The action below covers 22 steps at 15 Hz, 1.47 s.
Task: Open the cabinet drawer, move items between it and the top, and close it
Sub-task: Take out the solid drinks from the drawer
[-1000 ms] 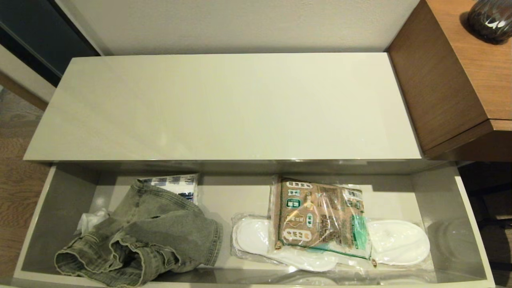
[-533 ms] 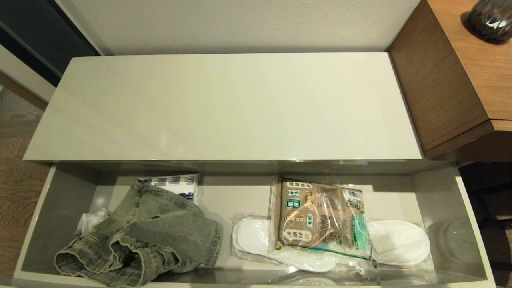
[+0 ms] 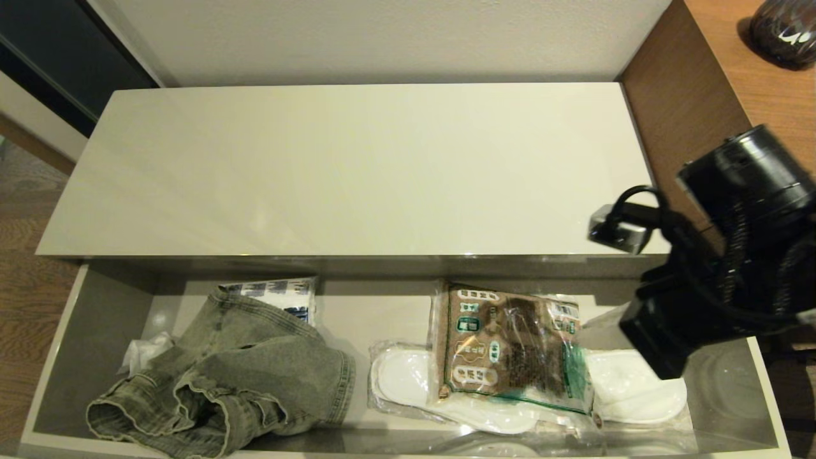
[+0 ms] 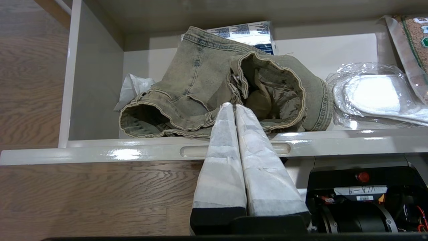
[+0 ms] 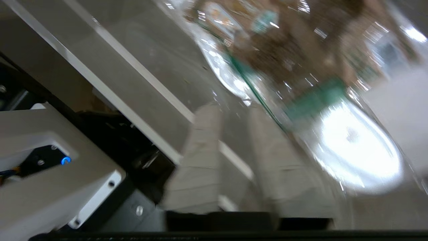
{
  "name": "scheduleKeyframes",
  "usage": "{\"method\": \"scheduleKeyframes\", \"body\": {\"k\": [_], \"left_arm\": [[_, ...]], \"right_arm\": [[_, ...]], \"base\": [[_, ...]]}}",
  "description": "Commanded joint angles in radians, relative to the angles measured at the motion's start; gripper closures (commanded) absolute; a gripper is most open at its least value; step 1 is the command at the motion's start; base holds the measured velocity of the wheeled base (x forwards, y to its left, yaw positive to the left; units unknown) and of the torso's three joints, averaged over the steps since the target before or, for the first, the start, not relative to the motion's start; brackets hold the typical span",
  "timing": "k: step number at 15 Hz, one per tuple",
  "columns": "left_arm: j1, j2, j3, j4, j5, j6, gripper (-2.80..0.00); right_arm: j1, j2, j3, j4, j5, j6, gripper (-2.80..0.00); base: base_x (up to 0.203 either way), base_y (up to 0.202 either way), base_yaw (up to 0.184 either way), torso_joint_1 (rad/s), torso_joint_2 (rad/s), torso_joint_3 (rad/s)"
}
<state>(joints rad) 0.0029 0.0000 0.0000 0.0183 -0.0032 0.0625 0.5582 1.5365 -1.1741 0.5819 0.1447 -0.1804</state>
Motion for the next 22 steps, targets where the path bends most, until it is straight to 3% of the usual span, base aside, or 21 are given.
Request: {"method": "scheduleKeyframes", "body": {"k": [1,5,8,11,19,22], "left_arm": [[0.000,0.002,0.000,0.000,0.000,0.000,0.00],[0.000,0.002,0.000,0.000,0.000,0.000,0.00],[0.001,0.002,0.000,0.000,0.000,0.000,0.00],[0.000,0.002,0.000,0.000,0.000,0.000,0.00],[0.000,0.002,0.000,0.000,0.000,0.000,0.00],[0.000,0.002,0.000,0.000,0.000,0.000,0.00]], "right_arm": [[0.099,0.123,0.100,-0.200,-0.009,0.004,-2.80],[0.169,0.149,0.185,-0.355,-0.039,0.121,-2.80],[0.187,0.147,0.235,-0.409,-0.198,0.112,-2.80],[0.220,0.207,0.300,-0.609,-0.359,0.105,-2.80],[0.336,0.342,0.421,-1.042,-0.599,0.103,-2.80],[0.353,0.375,0.427,-1.074,-0.605,0.111,-2.80]], "base": [[0.000,0.000,0.000,0.000,0.00,0.000],[0.000,0.000,0.000,0.000,0.00,0.000],[0.000,0.000,0.000,0.000,0.00,0.000],[0.000,0.000,0.000,0.000,0.00,0.000],[0.000,0.000,0.000,0.000,0.00,0.000],[0.000,0.000,0.000,0.000,0.00,0.000]]}}
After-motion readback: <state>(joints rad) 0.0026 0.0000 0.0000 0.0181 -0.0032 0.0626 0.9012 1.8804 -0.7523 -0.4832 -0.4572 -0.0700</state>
